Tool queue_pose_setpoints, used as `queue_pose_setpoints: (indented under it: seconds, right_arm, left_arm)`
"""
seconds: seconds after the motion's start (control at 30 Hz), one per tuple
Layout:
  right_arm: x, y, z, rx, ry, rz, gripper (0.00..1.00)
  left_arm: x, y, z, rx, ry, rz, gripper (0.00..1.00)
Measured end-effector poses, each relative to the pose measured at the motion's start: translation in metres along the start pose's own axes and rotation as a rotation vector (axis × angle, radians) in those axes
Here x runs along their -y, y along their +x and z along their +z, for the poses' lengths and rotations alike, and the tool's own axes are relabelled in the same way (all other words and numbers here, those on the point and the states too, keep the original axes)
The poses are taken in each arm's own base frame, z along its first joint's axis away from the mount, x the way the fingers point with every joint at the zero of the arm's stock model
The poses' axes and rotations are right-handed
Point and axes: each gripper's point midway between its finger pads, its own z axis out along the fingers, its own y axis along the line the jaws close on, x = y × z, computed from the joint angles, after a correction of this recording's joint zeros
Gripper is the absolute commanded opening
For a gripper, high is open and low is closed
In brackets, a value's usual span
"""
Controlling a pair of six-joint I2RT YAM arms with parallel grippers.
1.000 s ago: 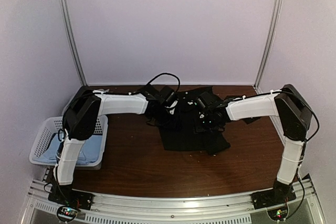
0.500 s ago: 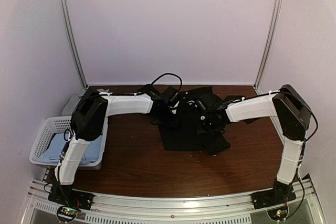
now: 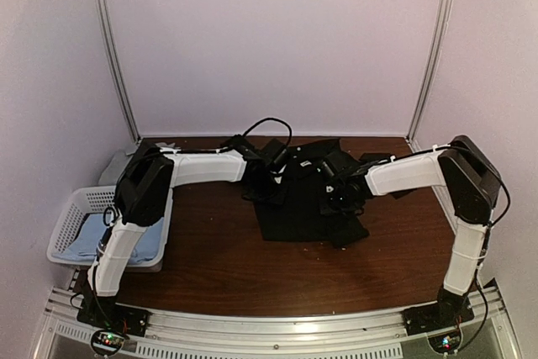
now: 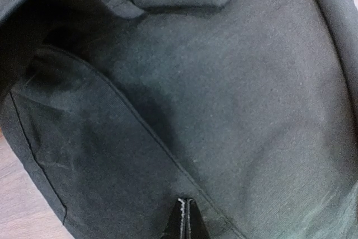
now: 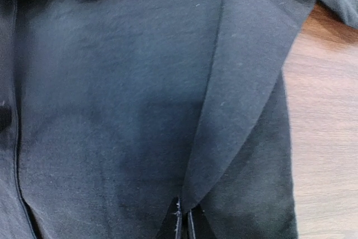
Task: Fold and stack the long sleeve shirts
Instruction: Pick up the crumpled shirt from the center of the board.
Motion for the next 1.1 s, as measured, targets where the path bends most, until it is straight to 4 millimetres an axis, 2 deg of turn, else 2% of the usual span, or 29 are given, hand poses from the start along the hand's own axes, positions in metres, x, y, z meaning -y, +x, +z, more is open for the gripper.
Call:
queue_pose_setpoints:
  seconds: [0.23,0.3,0.4,0.53,0.63,0.73,0.93,1.0,1.1]
  right_arm:
    - [0.012,-0.019,-0.02,0.039,0.0,0.017,0.01]
    - [0.015,-0.024,-0.026,0.051,-0.001,0.024,0.01]
    - [0.018,-0.028,-0.03,0.058,0.0,0.029,0.0]
    - [0.018,-0.027,-0.03,0.049,-0.005,0.028,0.0]
    - [0.017,-0.025,-0.03,0.042,-0.014,0.027,0.0]
    - [0.016,-0.024,-0.03,0.036,-0.017,0.025,0.0]
    - [0.016,-0.023,-0.031,0.033,-0.017,0.019,0.0]
    - [0.016,-0.024,-0.032,0.034,-0.018,0.016,0.0]
    - [0.016,-0.024,-0.032,0.035,-0.018,0.015,0.0]
  left_arm:
    - [-0.004,0.004,-0.007,-0.005,-0.011,0.001,0.0]
    - [-0.003,0.001,-0.012,0.004,-0.008,0.0,0.23]
    - [-0.002,-0.004,-0.018,0.019,-0.005,0.001,0.47]
    - [-0.001,-0.014,-0.022,0.038,-0.018,0.0,0.64]
    - [0.002,-0.036,-0.023,0.081,-0.036,-0.001,0.72]
    - [0.0,-0.049,-0.016,0.114,-0.069,-0.001,0.73]
    - [-0.017,-0.035,0.009,0.067,-0.168,0.025,0.69]
    - [-0.021,-0.031,0.014,0.053,-0.19,0.033,0.63]
    - [-0.024,-0.033,0.011,0.058,-0.207,0.038,0.47]
